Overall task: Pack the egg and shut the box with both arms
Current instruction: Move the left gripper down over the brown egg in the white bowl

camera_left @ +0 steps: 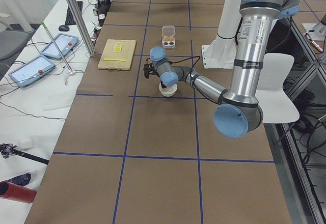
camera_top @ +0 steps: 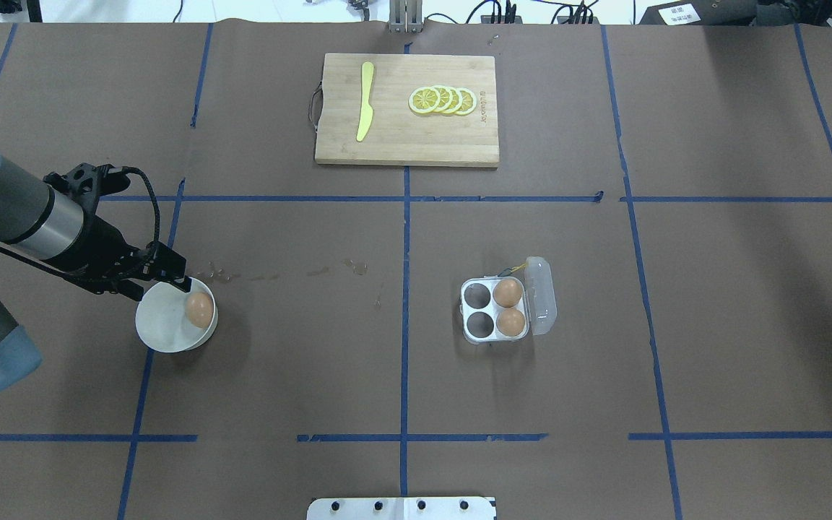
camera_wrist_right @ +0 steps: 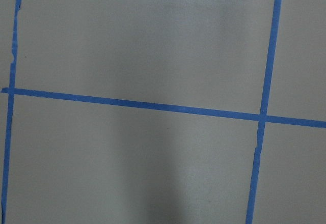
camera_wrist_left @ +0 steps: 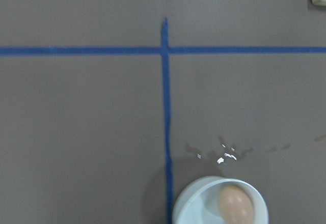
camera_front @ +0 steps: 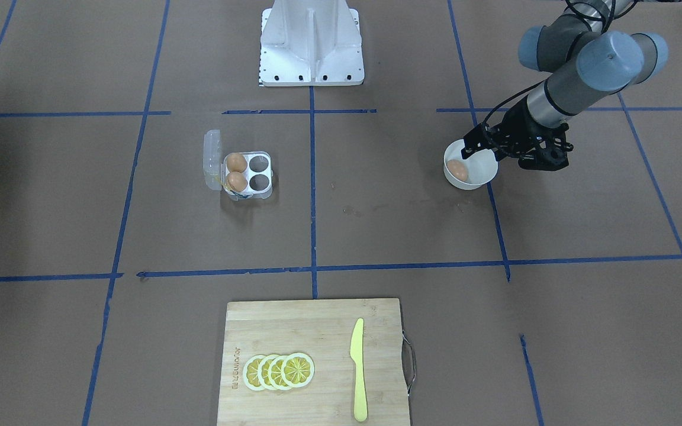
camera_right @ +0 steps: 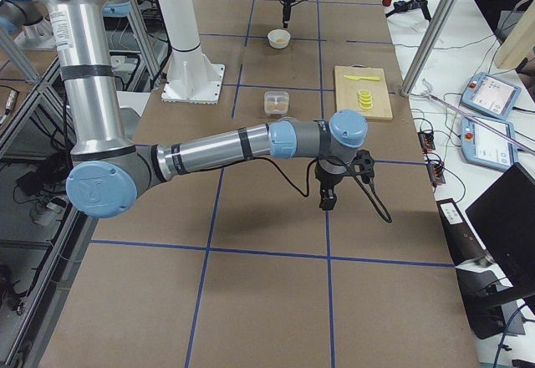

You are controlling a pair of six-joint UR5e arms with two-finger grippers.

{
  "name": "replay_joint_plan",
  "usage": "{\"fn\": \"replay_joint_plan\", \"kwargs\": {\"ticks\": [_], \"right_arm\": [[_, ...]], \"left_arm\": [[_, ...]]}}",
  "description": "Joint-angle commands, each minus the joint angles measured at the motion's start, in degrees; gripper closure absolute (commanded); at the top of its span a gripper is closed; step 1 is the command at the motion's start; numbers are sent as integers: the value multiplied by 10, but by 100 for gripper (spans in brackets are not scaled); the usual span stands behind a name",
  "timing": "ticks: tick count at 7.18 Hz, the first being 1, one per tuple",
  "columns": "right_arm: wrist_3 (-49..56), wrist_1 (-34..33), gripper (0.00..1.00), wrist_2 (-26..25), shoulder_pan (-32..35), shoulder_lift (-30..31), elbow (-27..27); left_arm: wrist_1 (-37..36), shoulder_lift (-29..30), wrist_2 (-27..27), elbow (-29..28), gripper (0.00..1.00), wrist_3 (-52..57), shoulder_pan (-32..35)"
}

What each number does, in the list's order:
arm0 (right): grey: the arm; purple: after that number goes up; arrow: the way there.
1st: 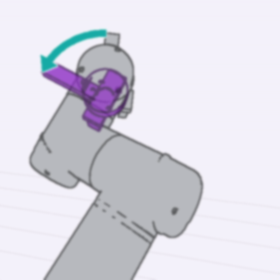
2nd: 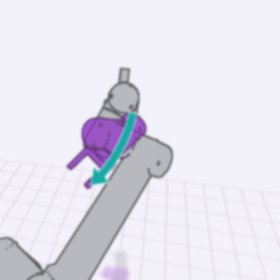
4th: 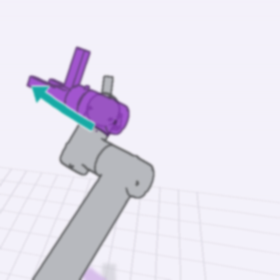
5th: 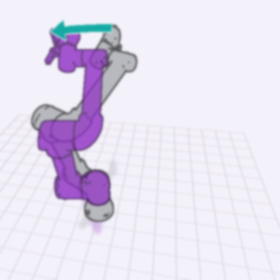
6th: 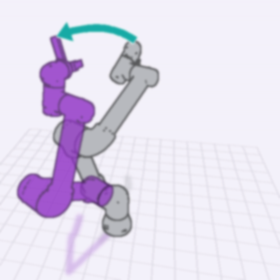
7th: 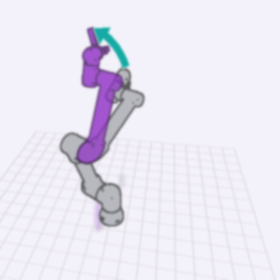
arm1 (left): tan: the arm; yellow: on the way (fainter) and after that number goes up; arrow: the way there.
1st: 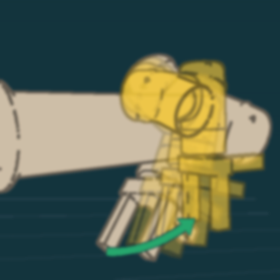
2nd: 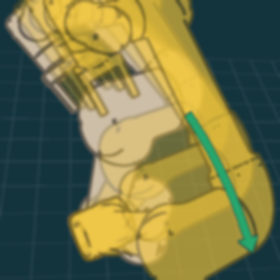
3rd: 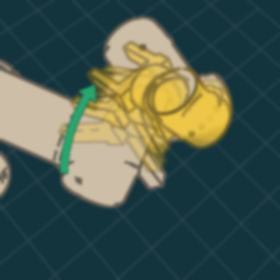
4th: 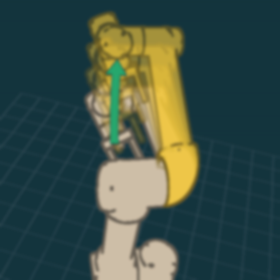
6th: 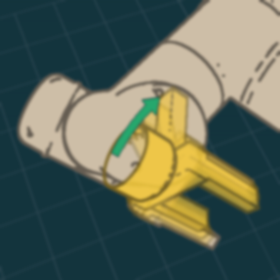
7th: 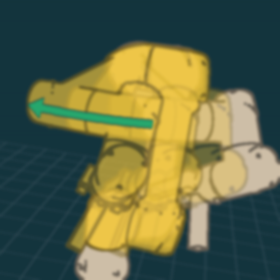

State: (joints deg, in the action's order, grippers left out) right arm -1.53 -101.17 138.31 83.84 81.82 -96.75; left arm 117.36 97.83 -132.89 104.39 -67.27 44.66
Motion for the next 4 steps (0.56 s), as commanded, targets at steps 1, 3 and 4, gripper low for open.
{"fn": "replay_joint_plan", "kwargs": {"ticks": [1,3,4], "right_arm": [[0,-1,0,-1,-3,1,2],[1,0,0,-1,-6,1,4],[0,0,0,-1,-7,1,4]], "left_arm": [[1,3,13,-15,18,-4,-27],[1,6,22,-23,25,-4,-33],[1,7,22,-26,26,-2,-33]]}}
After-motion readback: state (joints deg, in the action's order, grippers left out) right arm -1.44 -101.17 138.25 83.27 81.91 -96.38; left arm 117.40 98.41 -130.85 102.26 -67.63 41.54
